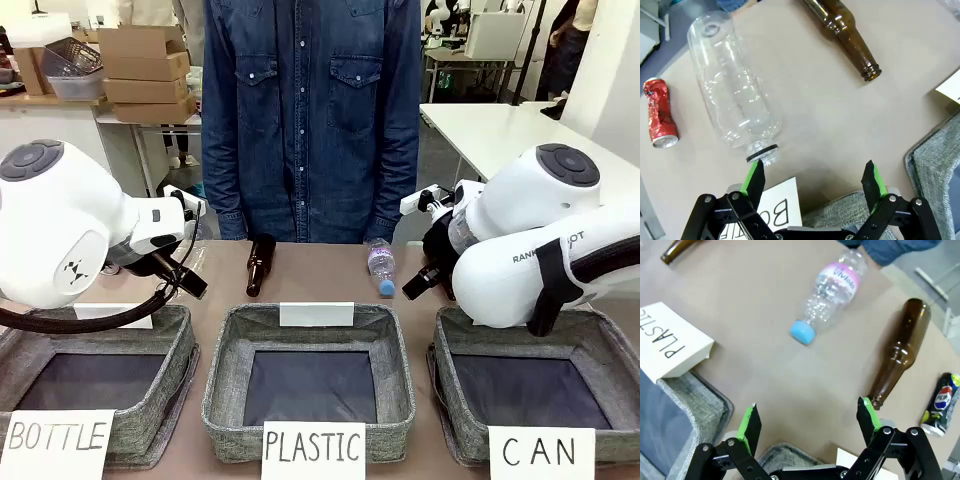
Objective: Sort the can waste into the basket.
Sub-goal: Pick up the can waste from the table and place it in the right Fabric basket.
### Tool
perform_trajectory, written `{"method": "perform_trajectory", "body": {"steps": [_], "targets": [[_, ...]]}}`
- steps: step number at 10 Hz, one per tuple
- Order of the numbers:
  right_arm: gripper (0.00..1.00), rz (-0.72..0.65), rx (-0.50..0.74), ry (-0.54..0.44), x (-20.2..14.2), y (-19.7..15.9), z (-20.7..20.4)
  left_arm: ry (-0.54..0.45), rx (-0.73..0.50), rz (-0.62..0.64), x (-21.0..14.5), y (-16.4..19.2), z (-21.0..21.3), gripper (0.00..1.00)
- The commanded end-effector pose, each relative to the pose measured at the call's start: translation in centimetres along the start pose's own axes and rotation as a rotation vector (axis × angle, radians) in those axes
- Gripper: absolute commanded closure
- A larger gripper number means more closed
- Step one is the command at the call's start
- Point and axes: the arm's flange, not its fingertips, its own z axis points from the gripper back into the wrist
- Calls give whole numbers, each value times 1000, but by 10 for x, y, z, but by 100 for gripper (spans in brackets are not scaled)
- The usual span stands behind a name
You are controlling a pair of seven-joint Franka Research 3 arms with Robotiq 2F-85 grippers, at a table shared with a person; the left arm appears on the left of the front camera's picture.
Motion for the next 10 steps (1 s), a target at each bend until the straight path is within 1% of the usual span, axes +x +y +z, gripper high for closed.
{"method": "perform_trajectory", "body": {"steps": [1, 10], "targets": [[0, 0, 0, 0, 0, 0, 0, 0, 0, 0, 0, 0, 0, 0], [0, 0, 0, 0, 0, 0, 0, 0, 0, 0, 0, 0, 0, 0]]}}
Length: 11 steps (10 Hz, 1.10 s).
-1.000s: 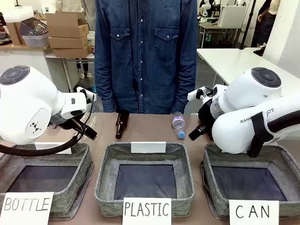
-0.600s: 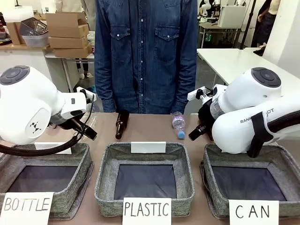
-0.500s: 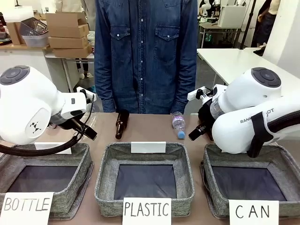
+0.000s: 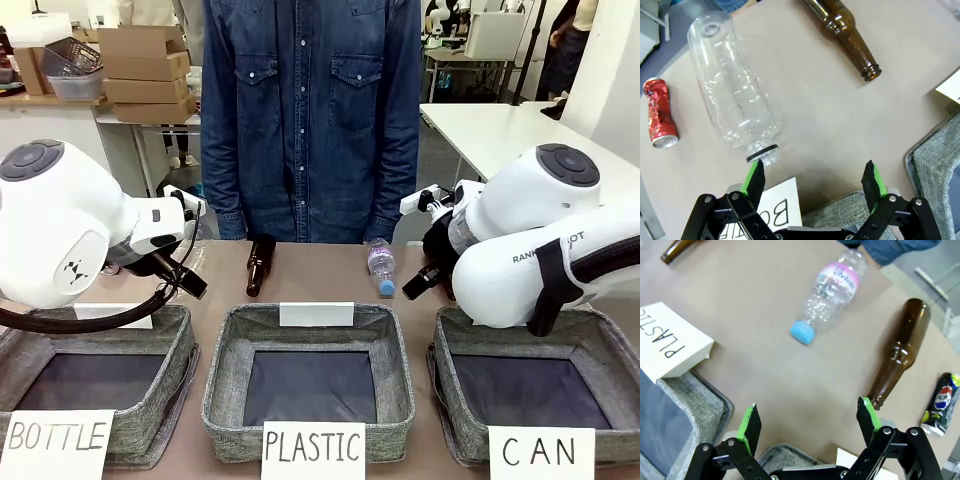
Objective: Sort the can waste into the basket.
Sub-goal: Pick up the can waste from the table and place it in the right Fabric basket.
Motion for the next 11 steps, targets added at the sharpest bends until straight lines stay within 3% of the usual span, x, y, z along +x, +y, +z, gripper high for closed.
{"method": "perform_trajectory", "body": {"steps": [1, 3, 5, 6, 7, 9, 10, 11], "targets": [[0, 0, 0, 0, 0, 0, 0, 0, 0, 0, 0, 0, 0, 0], [0, 0, 0, 0, 0, 0, 0, 0, 0, 0, 0, 0, 0, 0], [0, 44, 47, 65, -1, -9, 66, -99, -21, -97, 7, 11, 81, 0], [0, -32, 1, 18, -16, -16, 121, -82, -4, -117, -6, 15, 137, 0], [0, -70, -32, -70, -35, -15, 164, -157, -22, -136, -27, 11, 181, 0], [0, -130, -159, -236, -69, 2, 211, -289, -6, -81, -55, -4, 215, 0], [0, -65, -46, -80, 11, -27, 158, -172, 14, -118, 22, 15, 178, 0], [0, -65, -46, -80, 11, -27, 158, -172, 14, -118, 22, 15, 178, 0]]}}
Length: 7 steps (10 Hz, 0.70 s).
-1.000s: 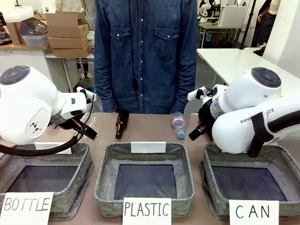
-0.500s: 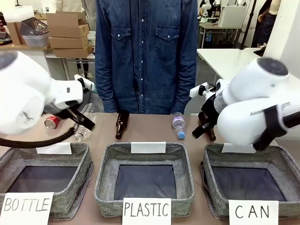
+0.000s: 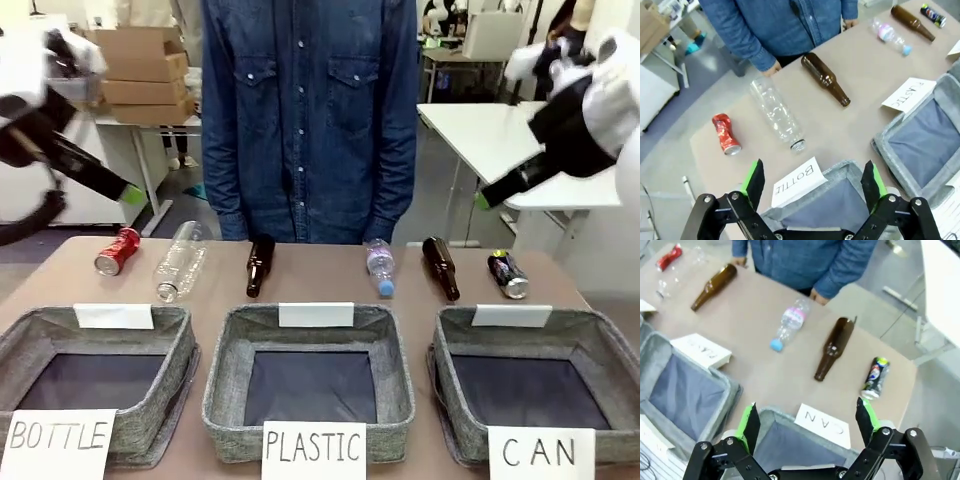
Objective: Sort the can waste into the basket.
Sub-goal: Pick up the can waste from the table and place it in the right Fabric basket.
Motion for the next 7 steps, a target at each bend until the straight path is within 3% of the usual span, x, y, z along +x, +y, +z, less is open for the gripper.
{"method": "perform_trajectory", "body": {"steps": [1, 2, 3, 4, 5, 6, 7], "targets": [[0, -8, -16, -39, 2, -3, 18, 39, -4, -5, 0, 1, -42, 0], [0, -70, 107, 58, 8, -2, -5, 0, 0, 0, 0, 0, 0, 0], [0, -218, 417, 52, 2, -18, -3, 179, -424, 100, -4, 13, -4, 0], [0, -467, 723, 96, -8, -40, 7, 276, -571, 217, -17, 33, -4, 0], [0, -624, 959, 108, -25, -64, 14, 207, -802, 295, -32, 54, -6, 0], [0, -735, 1036, 130, -38, -80, 19, 135, -984, 449, -47, 72, -13, 0], [0, -854, 1142, 62, -49, -98, 21, -34, -1085, 699, -59, 88, -22, 0]]}}
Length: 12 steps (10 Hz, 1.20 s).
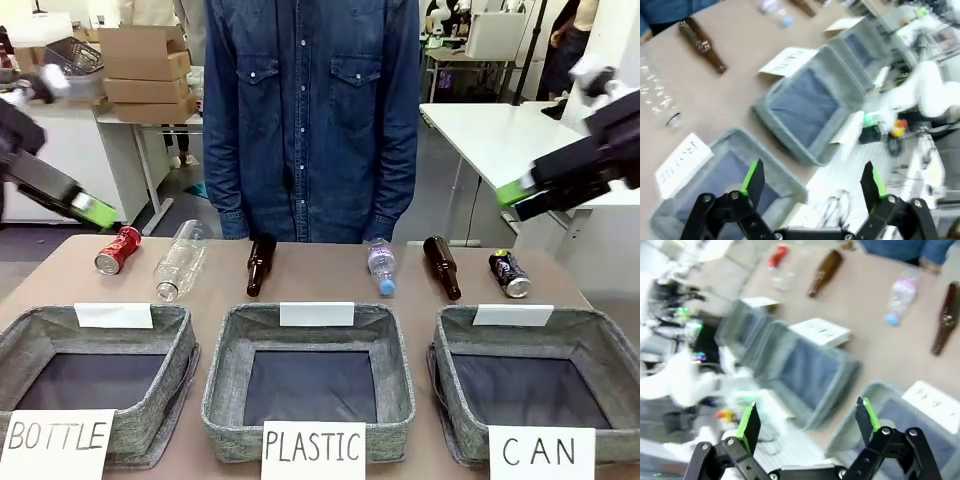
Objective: Sort the can waste into the basket.
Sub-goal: Pick up the can waste from the table and place it in the right Fabric basket.
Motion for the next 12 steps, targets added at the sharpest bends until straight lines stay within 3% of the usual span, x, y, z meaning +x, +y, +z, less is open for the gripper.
{"method": "perform_trajectory", "body": {"steps": [1, 2, 4, 5, 6, 11, 12], "targets": [[0, -547, 481, -91, -5, -34, 30, -427, -424, 481, -6, 44, 18, 0], [0, -620, 501, -135, -9, -47, 37, -589, -441, 507, -15, 56, 28, 0], [0, -633, 442, -272, -16, -51, 51, -836, -468, 479, -27, 67, 47, 0], [0, -644, 190, -366, -17, -44, 53, -830, -361, 477, -24, 66, 52, 0], [0, -467, 444, -149, -20, -60, 57, -463, -378, 378, -33, 73, 55, 0], [0, -499, 428, -140, -25, -56, 52, -463, -378, 378, -33, 73, 55, 0], [0, -471, -160, -324, -19, -56, 42, -463, -378, 378, -33, 73, 55, 0]]}}
